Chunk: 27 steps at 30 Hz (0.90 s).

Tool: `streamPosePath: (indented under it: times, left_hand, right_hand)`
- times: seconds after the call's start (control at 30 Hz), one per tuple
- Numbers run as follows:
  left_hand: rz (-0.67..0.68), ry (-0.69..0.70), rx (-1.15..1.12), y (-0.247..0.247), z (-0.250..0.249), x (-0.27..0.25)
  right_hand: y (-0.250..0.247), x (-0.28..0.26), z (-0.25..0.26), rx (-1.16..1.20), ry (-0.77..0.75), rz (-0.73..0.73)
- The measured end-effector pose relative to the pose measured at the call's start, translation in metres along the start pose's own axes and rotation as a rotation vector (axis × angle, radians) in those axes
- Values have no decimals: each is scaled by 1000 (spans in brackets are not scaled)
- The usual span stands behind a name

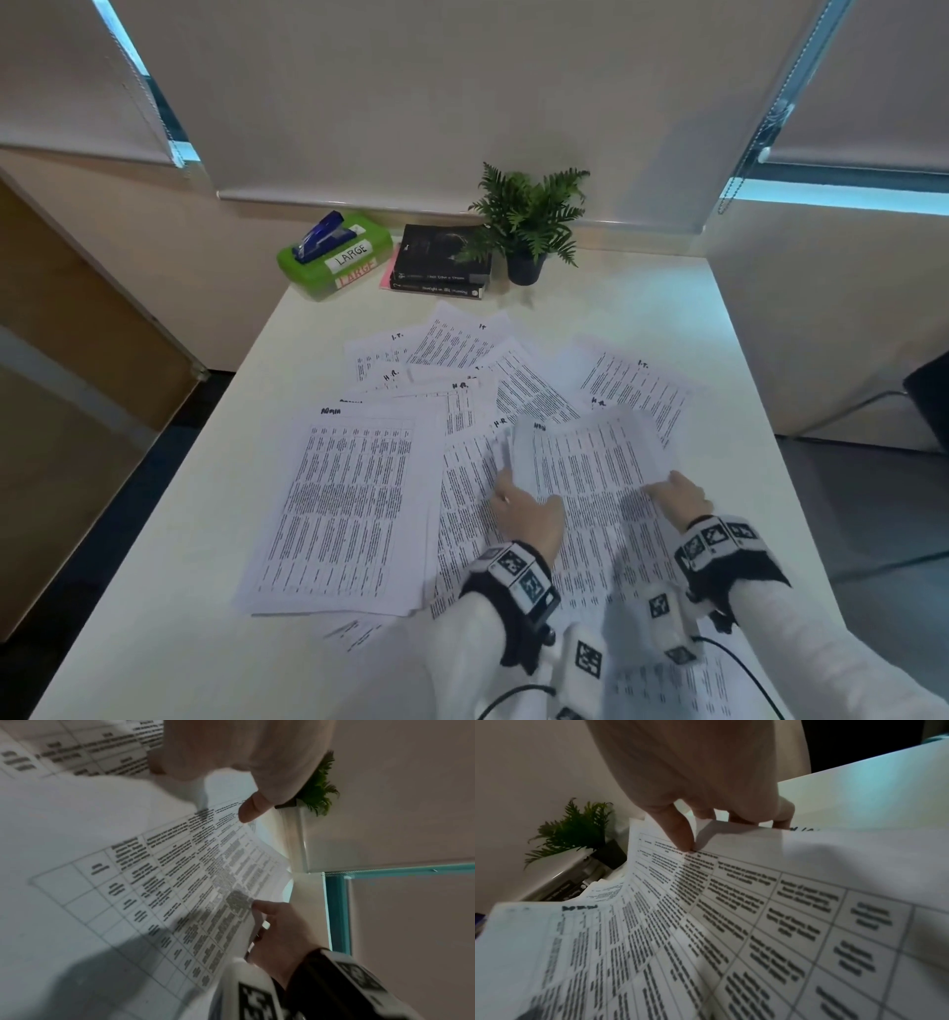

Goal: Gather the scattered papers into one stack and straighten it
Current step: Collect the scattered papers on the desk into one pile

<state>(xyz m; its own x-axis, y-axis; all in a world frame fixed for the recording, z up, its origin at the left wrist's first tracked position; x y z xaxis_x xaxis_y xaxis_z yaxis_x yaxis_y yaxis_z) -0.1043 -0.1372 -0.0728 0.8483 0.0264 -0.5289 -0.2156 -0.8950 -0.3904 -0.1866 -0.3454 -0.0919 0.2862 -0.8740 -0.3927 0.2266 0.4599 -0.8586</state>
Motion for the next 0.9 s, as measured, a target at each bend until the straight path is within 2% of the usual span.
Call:
streamPosePath:
  times: [0.07, 0.13, 0.23, 0.4, 0.5, 0.6, 0.7, 0.8, 0.9]
  left_hand:
    - [-63, 3, -122, -6, -5, 4]
    - [-72, -32, -164, -9, -1, 8]
    - [16, -52, -2, 0, 9, 11]
    - [148, 106, 161, 10, -1, 18]
    - [225, 109, 157, 1, -10, 17]
    - [231, 149, 122, -22, -25, 15]
    - [137, 241, 118, -70, -43, 30]
    - [-12, 244, 120, -135, -46, 64]
    - [-194, 233, 246, -197, -29, 108]
  right_hand:
    - [0, 2, -2, 94, 22, 5]
    - [-1, 2, -3, 241, 54, 2]
    - [0, -3, -6, 435, 106, -7]
    - [13, -14, -8, 357, 147, 52]
    - [13, -11, -10, 353, 124, 89]
    - [6, -14, -4, 542, 112, 151]
    - [7, -41, 28, 745, 113, 248]
    - [27, -86, 82, 691, 28, 386]
    - [65, -123, 131, 585, -17, 448]
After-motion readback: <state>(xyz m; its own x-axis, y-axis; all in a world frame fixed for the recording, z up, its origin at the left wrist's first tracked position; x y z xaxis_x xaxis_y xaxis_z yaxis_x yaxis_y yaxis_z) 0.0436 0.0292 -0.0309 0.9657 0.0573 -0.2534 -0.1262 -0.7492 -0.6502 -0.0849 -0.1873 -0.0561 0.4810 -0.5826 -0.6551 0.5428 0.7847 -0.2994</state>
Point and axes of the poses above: each hand's wrist, its own x-axis towards the middle knuckle, its own y-axis out of the palm, z = x × y, the point moved 7 cm from there along x, towards the middle knuckle, and after that the axes turned 14 degrees about -z, right-handed, at the moved point
